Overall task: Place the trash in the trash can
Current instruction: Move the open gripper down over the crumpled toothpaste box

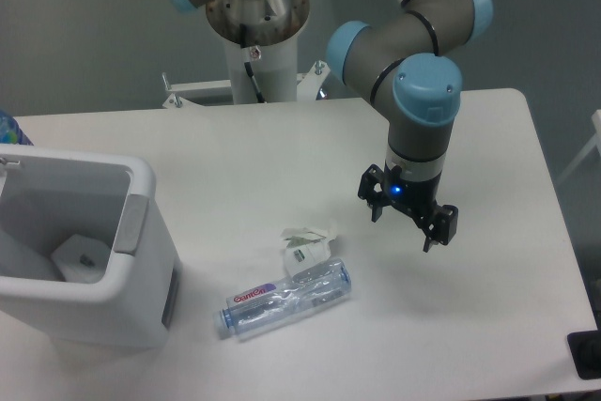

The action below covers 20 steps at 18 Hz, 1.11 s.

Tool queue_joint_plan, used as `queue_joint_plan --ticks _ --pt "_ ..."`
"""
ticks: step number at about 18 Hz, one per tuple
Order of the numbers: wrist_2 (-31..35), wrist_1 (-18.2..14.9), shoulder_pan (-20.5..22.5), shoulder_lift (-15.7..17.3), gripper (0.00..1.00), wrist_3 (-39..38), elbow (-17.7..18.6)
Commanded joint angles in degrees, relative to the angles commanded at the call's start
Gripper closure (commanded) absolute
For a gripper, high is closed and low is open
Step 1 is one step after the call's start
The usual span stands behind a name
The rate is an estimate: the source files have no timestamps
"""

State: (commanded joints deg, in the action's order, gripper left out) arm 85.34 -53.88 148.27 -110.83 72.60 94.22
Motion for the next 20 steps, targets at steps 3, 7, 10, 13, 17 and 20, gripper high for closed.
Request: queue_joint_plan --ticks 3,7,10,13,17,20 --pt "-0.1 0.1 0.0 0.1 0.0 0.0 0.3" --pt "-0.5 -0.1 -0.1 0.4 0.0 -0.6 2.5" --pt "-1.1 0.6 -0.5 0.6 0.0 -0.6 5.5" --pt "-1.1 3.2 -1.1 0.7 0.0 -0.7 7.8" --pt "-1.0 3.2 -2.5 1.3 0.0 -0.4 10.1" --pt "-0.9 3.2 -3.5 2.5 0.0 0.1 12.5"
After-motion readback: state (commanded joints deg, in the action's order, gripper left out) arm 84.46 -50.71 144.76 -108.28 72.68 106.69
